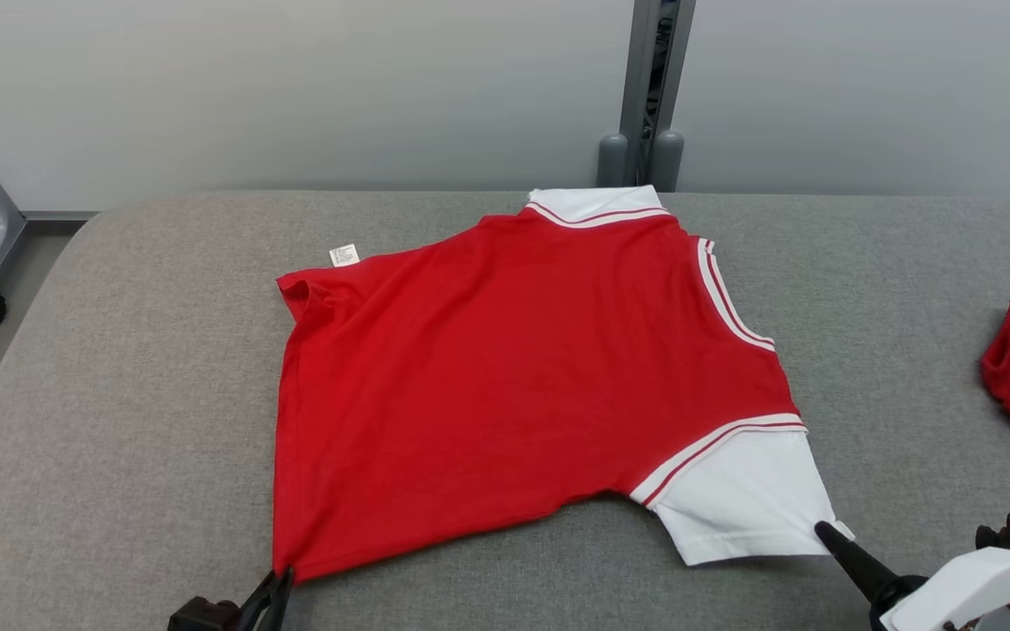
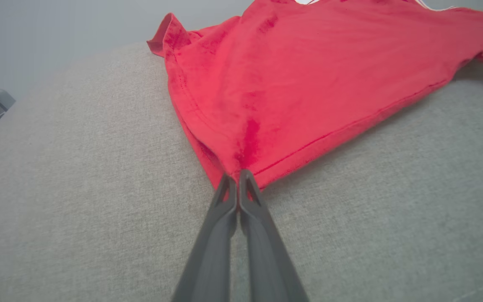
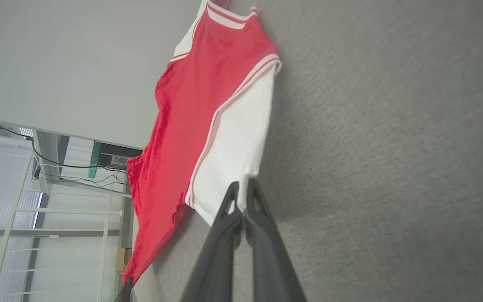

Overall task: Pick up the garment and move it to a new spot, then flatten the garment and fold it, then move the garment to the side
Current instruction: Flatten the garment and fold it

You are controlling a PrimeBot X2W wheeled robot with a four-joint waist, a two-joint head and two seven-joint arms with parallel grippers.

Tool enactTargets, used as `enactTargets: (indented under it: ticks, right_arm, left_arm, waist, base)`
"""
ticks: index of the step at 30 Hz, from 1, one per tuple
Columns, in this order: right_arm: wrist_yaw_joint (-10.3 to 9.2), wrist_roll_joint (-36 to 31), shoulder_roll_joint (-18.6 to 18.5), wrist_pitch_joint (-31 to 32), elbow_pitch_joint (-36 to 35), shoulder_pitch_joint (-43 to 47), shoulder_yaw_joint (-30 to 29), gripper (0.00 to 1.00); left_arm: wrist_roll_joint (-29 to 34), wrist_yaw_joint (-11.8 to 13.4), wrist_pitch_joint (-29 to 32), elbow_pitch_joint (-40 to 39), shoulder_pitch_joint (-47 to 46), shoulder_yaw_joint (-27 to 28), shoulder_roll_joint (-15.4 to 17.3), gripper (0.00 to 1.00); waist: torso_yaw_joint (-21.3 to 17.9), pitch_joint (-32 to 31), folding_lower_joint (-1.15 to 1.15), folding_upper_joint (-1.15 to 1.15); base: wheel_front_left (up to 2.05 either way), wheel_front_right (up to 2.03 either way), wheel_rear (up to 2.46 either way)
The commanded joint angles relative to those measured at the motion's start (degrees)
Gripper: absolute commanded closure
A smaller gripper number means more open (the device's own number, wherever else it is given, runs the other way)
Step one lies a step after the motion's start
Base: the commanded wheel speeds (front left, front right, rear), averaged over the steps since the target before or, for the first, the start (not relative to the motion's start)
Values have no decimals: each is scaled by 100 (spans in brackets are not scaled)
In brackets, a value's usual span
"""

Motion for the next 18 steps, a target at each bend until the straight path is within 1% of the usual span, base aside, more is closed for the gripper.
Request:
enactTargets:
  ticks: [1,5,8,18]
  right_arm:
    - [4,-59,55,227,-140,118,-149,100]
    - [4,-174,182,843,-611,356,-456,100]
    - [4,-180,207,1224,-955,558,-599,100]
    - [4,111,209,1749,-1710,1196,-618,100]
  left_arm:
    - [30,29,-24,-35,62,36,29,100]
    - [57,48,-24,-110,152,27,-1,100]
    - [121,62,-24,-168,211,1,15,100]
    - [313,114,-25,-532,511,-39,146,100]
  waist:
    - [-8,21,0,0]
    - [-30,59,0,0]
    - [-45,65,0,0]
    - [-50,-13,0,0]
  base:
    - [0,0,0]
    - [0,0,0]
    - [0,0,0]
    - [0,0,0]
